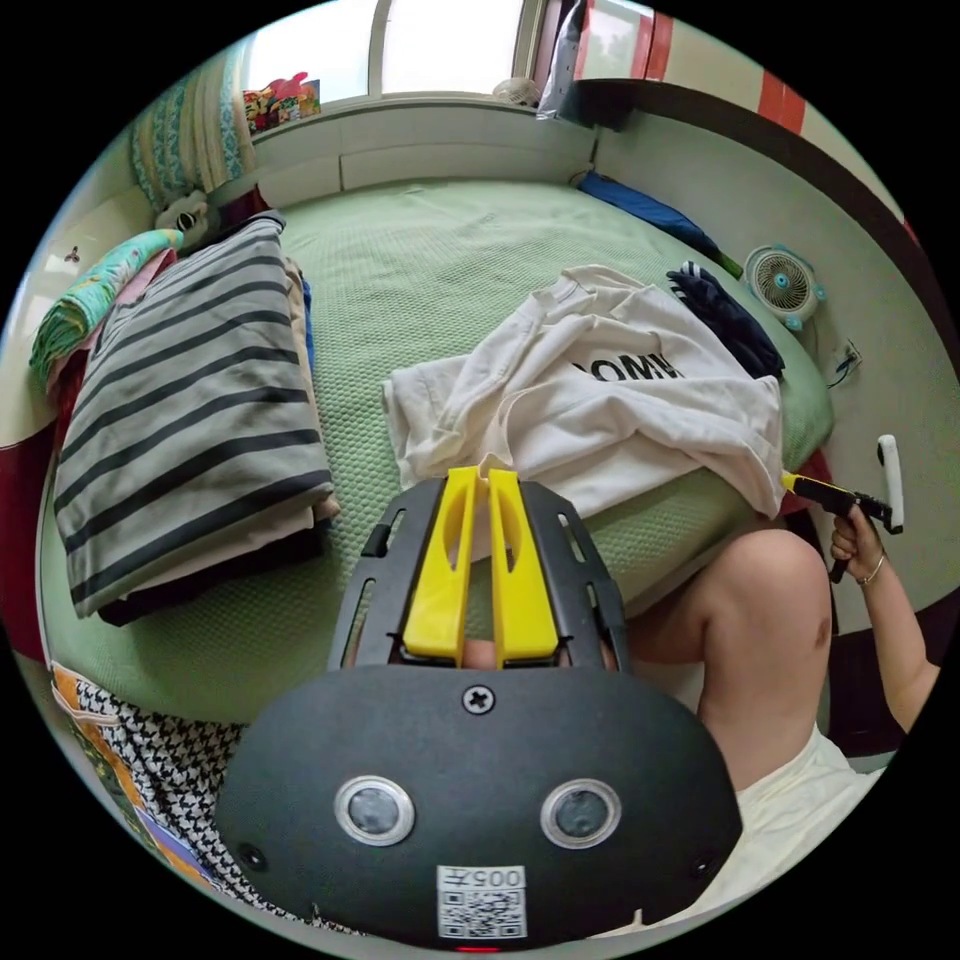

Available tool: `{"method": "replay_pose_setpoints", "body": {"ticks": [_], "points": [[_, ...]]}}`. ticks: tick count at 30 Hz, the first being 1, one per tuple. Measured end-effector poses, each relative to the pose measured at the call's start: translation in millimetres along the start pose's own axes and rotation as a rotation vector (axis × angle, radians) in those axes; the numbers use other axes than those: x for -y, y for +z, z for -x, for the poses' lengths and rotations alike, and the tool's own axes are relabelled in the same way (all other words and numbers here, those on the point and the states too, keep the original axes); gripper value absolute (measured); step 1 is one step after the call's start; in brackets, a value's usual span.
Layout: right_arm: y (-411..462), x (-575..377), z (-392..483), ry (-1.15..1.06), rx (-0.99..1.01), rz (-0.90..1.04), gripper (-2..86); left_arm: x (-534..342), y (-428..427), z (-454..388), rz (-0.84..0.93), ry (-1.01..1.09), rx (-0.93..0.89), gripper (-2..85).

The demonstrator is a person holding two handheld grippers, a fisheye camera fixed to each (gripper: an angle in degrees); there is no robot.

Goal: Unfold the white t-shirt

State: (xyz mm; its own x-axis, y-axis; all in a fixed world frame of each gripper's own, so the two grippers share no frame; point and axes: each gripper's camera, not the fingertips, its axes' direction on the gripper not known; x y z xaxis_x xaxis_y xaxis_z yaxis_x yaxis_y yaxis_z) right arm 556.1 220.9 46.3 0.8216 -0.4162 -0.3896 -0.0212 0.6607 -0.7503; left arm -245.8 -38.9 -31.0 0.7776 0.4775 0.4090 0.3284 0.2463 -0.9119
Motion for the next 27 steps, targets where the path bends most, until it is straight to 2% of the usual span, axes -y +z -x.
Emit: {"method": "replay_pose_setpoints", "body": {"ticks": [7,18,22,27], "points": [[-80.7,-27.5,3.7,-0.074,0.070,-0.201,-1.6,-16.5,-39.6,2.2,-0.056,0.024,-0.054,1.5],[-216.8,-85.8,25.7,-0.180,0.089,-0.444,-1.6,-89.6,-168.4,9.1,-0.208,0.081,-0.213,0.9],[-250.0,-119.4,25.1,-0.174,0.052,-0.473,-1.6,-129.1,-194.4,0.1,-0.188,0.114,-0.316,1.1],[-261.3,-152.0,13.2,-0.122,0.051,-0.411,-1.1,-180.7,-192.9,-19.7,-0.034,0.132,-0.396,2.4]]}}
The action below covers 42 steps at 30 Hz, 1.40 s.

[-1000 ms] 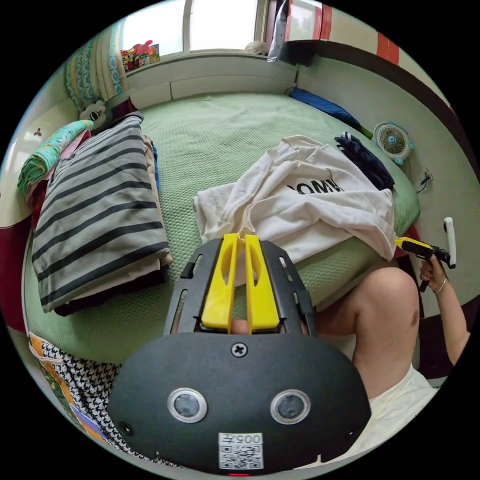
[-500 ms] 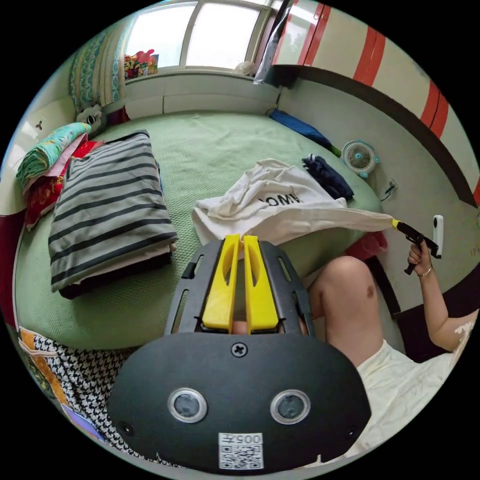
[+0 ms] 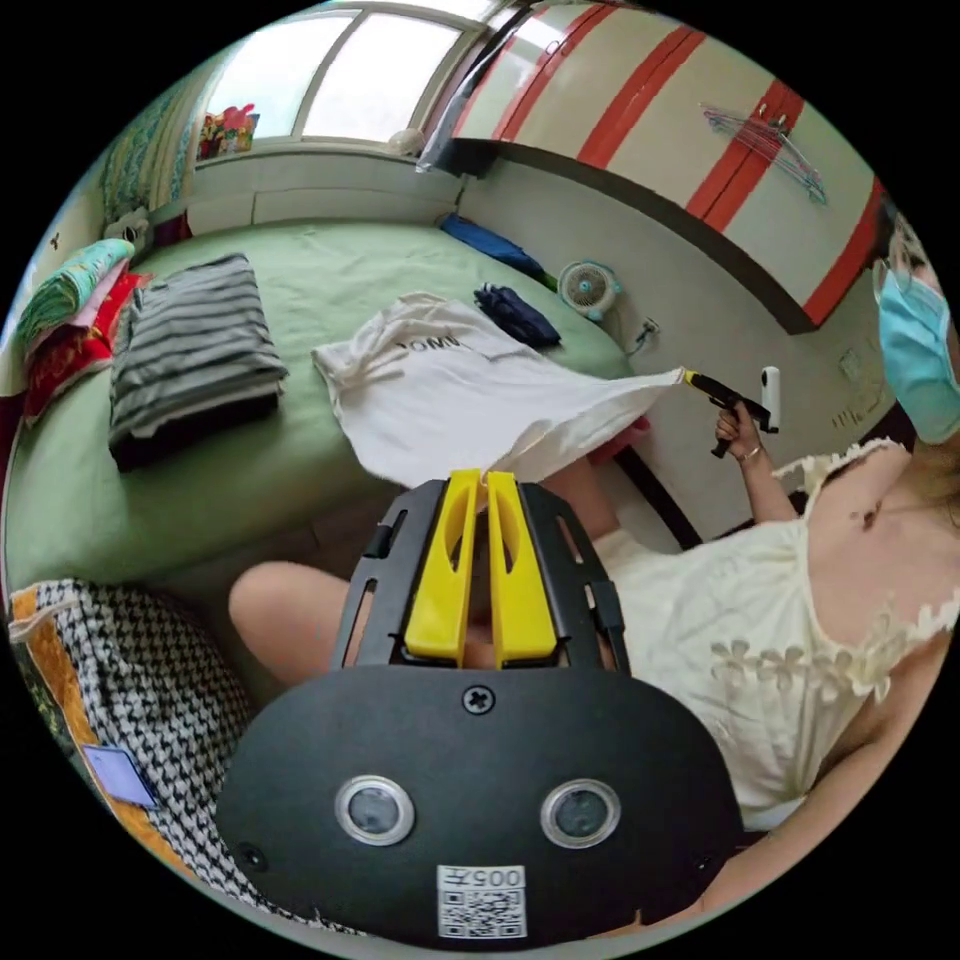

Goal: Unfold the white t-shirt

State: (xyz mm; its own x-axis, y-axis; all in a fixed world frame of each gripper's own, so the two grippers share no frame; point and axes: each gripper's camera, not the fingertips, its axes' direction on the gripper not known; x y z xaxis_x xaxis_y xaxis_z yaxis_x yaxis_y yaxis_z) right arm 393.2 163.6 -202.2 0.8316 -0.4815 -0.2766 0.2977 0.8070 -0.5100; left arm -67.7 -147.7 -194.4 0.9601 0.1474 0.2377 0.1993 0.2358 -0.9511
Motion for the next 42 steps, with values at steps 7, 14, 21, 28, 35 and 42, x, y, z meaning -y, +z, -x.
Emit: {"method": "replay_pose_setpoints", "body": {"ticks": [7,14,21,28,35,42], "points": [[59.9,-7.4,-17.4,0.110,0.026,0.229,4.8,4.9,37.2,37.2,0.087,-0.180,0.059,5.2],[138.2,71.6,34.6,-0.063,0.105,0.185,9.2,132.6,79.8,36.8,-0.002,0.044,0.177,10.7],[296.6,166.5,119.3,-0.265,0.090,0.244,12.1,243.4,160.7,83.0,0.008,0.032,0.285,13.7],[448.3,221.3,166.2,-0.424,-0.109,0.434,10.7,281.5,213.8,125.2,0.145,-0.010,0.406,11.0],[449.2,245.0,158.2,-0.479,-0.130,0.436,-0.8,316.4,205.9,143.7,0.189,0.050,0.411,5.0],[379.8,338.8,59.0,-0.196,-0.233,0.294,-1.3,400.0,166.5,204.7,0.172,-0.073,0.428,5.0]]}}
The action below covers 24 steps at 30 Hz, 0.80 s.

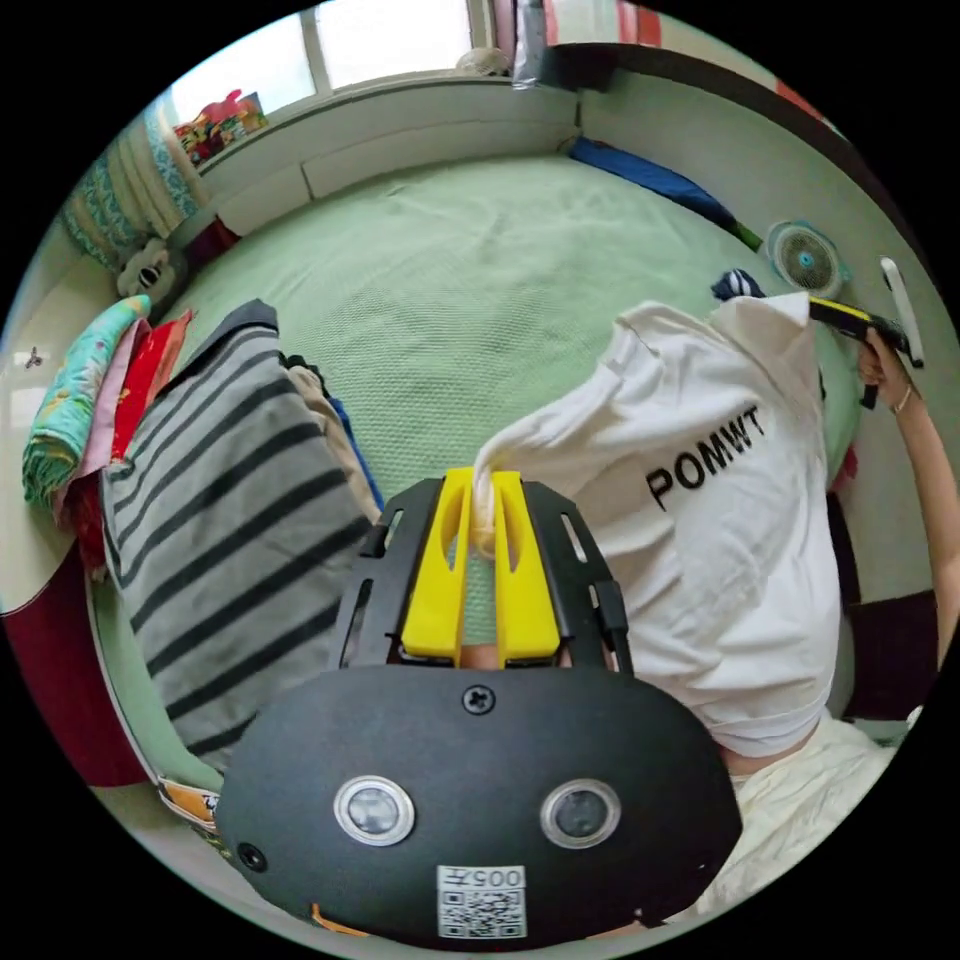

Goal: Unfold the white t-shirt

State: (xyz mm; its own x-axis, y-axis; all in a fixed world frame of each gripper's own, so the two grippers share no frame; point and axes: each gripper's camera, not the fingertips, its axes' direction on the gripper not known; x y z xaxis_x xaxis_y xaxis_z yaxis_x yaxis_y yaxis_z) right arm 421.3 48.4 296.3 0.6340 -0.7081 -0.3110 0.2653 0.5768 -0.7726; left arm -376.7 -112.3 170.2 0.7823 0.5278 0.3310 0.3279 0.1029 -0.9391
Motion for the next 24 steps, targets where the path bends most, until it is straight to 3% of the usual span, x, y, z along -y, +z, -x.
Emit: {"method": "replay_pose_setpoints", "body": {"ticks": [5,8,11,17,24], "points": [[8.3,-9.1,-92.6,0.352,-0.015,0.117,0.5,18.7,22.2,41.9,0.073,-0.160,-0.171,5.8],[6.0,-32.9,-108.4,0.468,-0.164,0.096,2.5,8.9,14.5,55.4,-0.005,-0.237,-0.202,6.1],[-4.7,-49.4,-94.1,0.418,-0.157,0.025,3.6,-2.9,-3.8,50.6,-0.068,-0.197,-0.195,7.0],[-37.4,-101.0,-15.4,0.158,0.070,-0.095,5.8,-48.5,3.0,-44.1,-0.062,-0.002,-0.232,13.0],[-68.9,-191.2,34.5,0.167,0.296,-0.140,5.7,-35.8,54.8,-95.2,-0.025,-0.179,-0.267,20.0]]}}
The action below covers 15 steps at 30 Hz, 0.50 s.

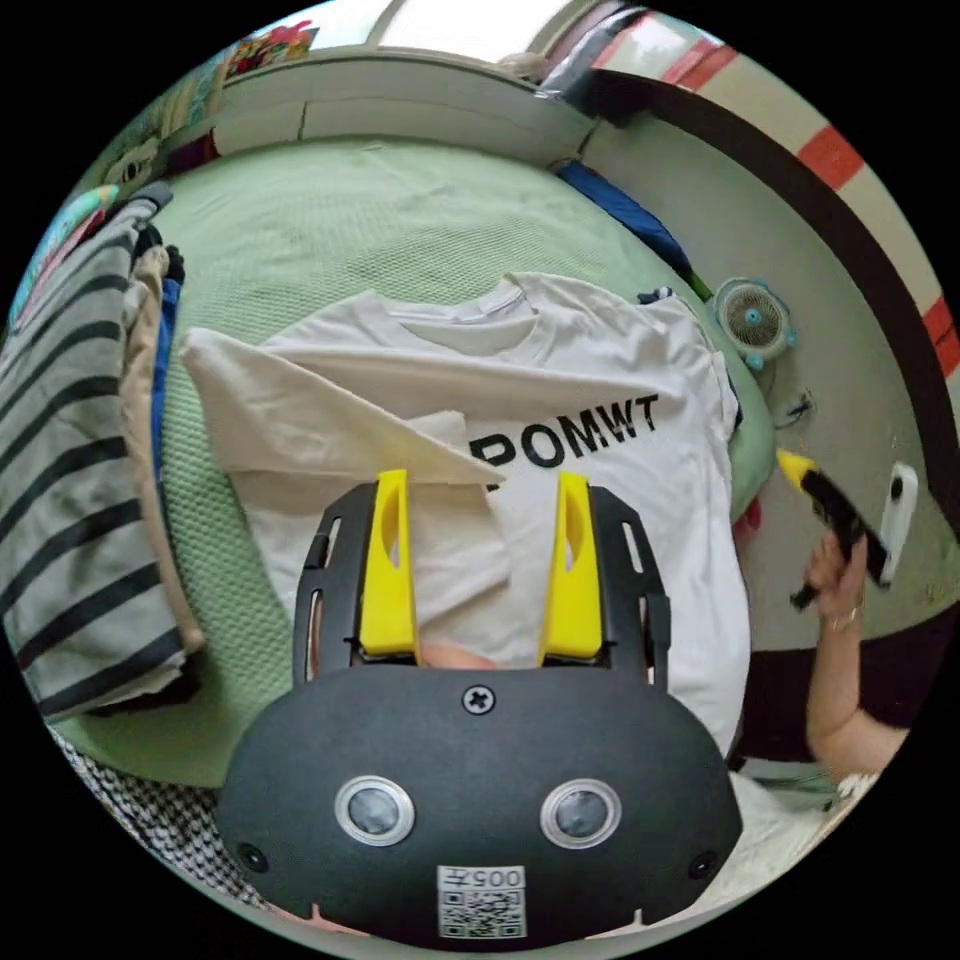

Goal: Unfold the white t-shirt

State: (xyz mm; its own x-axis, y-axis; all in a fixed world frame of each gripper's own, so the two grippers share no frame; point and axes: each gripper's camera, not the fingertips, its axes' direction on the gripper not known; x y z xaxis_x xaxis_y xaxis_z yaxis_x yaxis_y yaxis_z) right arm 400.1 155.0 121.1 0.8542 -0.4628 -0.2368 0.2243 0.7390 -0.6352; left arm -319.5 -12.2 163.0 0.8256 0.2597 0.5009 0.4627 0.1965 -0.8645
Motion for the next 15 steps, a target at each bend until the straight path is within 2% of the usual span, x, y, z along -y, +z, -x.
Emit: {"method": "replay_pose_setpoints", "body": {"ticks": [2,3,5,10,15], "points": [[-14.4,-22.2,4.4,0.024,-0.004,-0.025,5.7,6.7,12.3,-7.0,0.033,-0.027,0.076,18.8],[-26.4,-36.5,4.9,0.058,-0.033,-0.056,5.5,8.0,14.3,-10.9,0.035,-0.062,0.178,14.9],[-44.2,-56.6,2.8,0.112,-0.054,-0.103,5.1,7.8,11.3,-13.3,0.048,-0.087,0.260,10.1],[-73.7,-87.0,-0.5,0.118,-0.117,-0.105,4.1,-8.0,-34.0,-3.0,0.043,-0.032,0.173,5.9],[-79.7,-88.4,8.7,0.087,-0.076,-0.081,3.6,-45.4,-138.3,40.4,0.020,-0.035,0.181,5.6]]}}
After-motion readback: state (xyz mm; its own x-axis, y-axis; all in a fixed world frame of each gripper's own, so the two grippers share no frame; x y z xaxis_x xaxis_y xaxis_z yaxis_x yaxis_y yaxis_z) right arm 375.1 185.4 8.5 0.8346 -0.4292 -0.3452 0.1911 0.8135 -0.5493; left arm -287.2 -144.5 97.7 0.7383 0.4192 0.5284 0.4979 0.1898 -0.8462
